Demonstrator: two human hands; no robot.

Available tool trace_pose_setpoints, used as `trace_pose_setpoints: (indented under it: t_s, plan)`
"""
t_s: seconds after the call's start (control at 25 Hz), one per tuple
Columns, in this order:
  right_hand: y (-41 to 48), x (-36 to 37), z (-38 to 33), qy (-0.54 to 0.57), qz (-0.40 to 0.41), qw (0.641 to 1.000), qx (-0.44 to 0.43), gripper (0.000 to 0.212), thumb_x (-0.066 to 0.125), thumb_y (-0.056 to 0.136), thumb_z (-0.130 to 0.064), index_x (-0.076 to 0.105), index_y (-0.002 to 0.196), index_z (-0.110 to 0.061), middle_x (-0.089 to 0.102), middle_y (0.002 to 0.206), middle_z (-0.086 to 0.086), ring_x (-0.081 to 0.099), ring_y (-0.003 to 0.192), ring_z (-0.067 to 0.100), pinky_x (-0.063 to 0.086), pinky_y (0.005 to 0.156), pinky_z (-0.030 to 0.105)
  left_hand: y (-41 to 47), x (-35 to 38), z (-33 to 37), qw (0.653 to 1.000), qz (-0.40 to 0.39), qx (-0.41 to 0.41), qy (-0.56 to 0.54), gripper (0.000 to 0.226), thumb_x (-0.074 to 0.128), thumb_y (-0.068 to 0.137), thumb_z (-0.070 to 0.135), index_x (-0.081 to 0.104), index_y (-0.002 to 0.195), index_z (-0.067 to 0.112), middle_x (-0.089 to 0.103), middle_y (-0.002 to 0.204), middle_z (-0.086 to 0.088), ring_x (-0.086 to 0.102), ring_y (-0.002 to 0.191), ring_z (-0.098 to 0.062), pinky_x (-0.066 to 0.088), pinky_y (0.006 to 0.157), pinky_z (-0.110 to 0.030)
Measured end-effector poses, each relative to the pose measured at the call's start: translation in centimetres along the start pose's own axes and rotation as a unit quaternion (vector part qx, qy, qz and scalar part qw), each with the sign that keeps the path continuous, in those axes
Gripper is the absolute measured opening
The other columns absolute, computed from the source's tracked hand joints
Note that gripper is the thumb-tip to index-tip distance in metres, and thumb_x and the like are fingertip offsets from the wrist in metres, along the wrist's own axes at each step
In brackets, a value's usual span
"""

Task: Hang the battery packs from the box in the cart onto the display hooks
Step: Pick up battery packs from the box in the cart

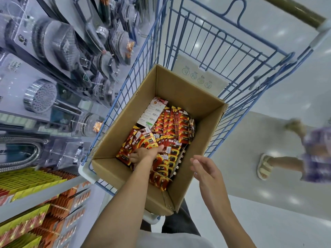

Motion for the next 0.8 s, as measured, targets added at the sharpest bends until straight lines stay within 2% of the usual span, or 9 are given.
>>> trace_pose_setpoints:
  t_s: [0.08,0.16,0.28,0.32,0.36,0.44,0.52,0.64,0.8]
  plan:
    - [0.0,-0.3,0.0,0.001,0.006,1.000,-0.006,0.015,0.055,0.104,-0.036,0.065,0.115,-0.035,0.067,0.116,-0.016,0.063,0.111,0.005,0.050,0.082,0.014,1.3,-0.1,0.1,0.999,-0.021,-0.020,-0.032,0.124,0.083,0.066,0.071,0.028,0.159,0.010,0.024,0.166,-0.019,0.022,0.153,-0.040,0.031,0.122,-0.056]
    - [0.0,-0.5,0.1,0.007,0.008,1.000,-0.007,0.012,0.055,0.104,-0.035,0.064,0.112,-0.036,0.067,0.116,-0.016,0.063,0.111,0.005,0.050,0.089,0.020,3.4,0.3,0.0,0.995,-0.035,-0.049,-0.075,0.133,0.090,0.053,0.069,0.030,0.158,0.012,0.034,0.163,-0.016,0.032,0.149,-0.040,0.037,0.118,-0.059]
    - [-0.1,-0.4,0.0,0.004,0.002,1.000,-0.007,0.011,0.055,0.104,-0.035,0.064,0.111,-0.037,0.067,0.114,-0.016,0.063,0.110,0.005,0.049,0.085,0.017,9.8,2.8,-0.4,0.995,-0.036,-0.041,-0.089,0.174,0.089,0.004,0.077,0.032,0.158,0.018,0.036,0.162,-0.012,0.034,0.149,-0.036,0.037,0.118,-0.058]
    - [-0.2,-0.3,0.0,0.004,0.001,1.000,-0.008,0.011,0.055,0.104,-0.035,0.063,0.110,-0.036,0.066,0.113,-0.017,0.064,0.110,0.005,0.049,0.083,0.016,8.8,2.2,0.0,0.994,-0.041,-0.039,-0.092,0.177,0.088,-0.002,0.075,0.033,0.156,0.018,0.038,0.161,-0.011,0.035,0.148,-0.035,0.038,0.117,-0.056]
    - [-0.1,-0.2,-0.1,0.005,0.001,1.000,-0.007,0.011,0.055,0.104,-0.034,0.063,0.110,-0.036,0.066,0.113,-0.017,0.064,0.109,0.004,0.048,0.082,0.014,7.8,1.7,-0.1,0.994,-0.049,-0.040,-0.094,0.168,0.091,0.009,0.072,0.033,0.156,0.015,0.039,0.159,-0.012,0.035,0.147,-0.035,0.039,0.117,-0.054]
    - [-0.1,-0.4,-0.1,0.002,0.003,1.000,-0.006,0.012,0.055,0.104,-0.035,0.064,0.111,-0.036,0.066,0.112,-0.019,0.063,0.108,0.004,0.048,0.082,0.014,2.5,-1.0,0.4,0.995,-0.014,-0.024,-0.091,0.136,0.093,0.048,0.063,0.029,0.156,0.010,0.038,0.158,-0.015,0.033,0.147,-0.037,0.039,0.116,-0.053]
    - [-0.1,-0.4,-0.3,-0.003,0.005,1.000,-0.007,0.015,0.055,0.104,-0.036,0.064,0.115,-0.034,0.065,0.115,-0.018,0.063,0.110,0.004,0.048,0.081,0.013,0.0,-2.4,0.3,0.997,0.033,0.018,-0.073,0.123,0.092,0.066,0.055,0.023,0.156,0.008,0.036,0.157,-0.018,0.034,0.146,-0.039,0.036,0.116,-0.054]
    - [-0.1,0.0,-0.8,0.006,0.000,1.000,-0.009,0.014,0.056,0.103,-0.037,0.064,0.115,-0.036,0.066,0.113,-0.020,0.063,0.109,0.002,0.047,0.076,0.011,-1.3,-3.3,0.3,0.985,0.050,0.113,-0.123,0.111,0.095,0.066,0.048,0.027,0.146,0.011,0.044,0.146,-0.015,0.047,0.137,-0.037,0.043,0.110,-0.053]
    - [0.2,0.8,-1.4,0.003,-0.008,1.000,-0.006,0.013,0.057,0.104,-0.036,0.063,0.115,-0.037,0.065,0.111,-0.022,0.063,0.106,-0.001,0.046,0.073,0.008,-2.6,-4.2,1.3,0.964,-0.052,0.192,-0.178,0.111,0.096,0.061,0.055,0.026,0.141,0.021,0.052,0.127,-0.001,0.055,0.119,-0.023,0.048,0.106,-0.044]
Point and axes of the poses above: each hand's wrist, its own y-axis towards the middle knuckle, its own x-axis out of the palm, z = x × y, the point moved 6 cm from there along y, towards the middle knuckle
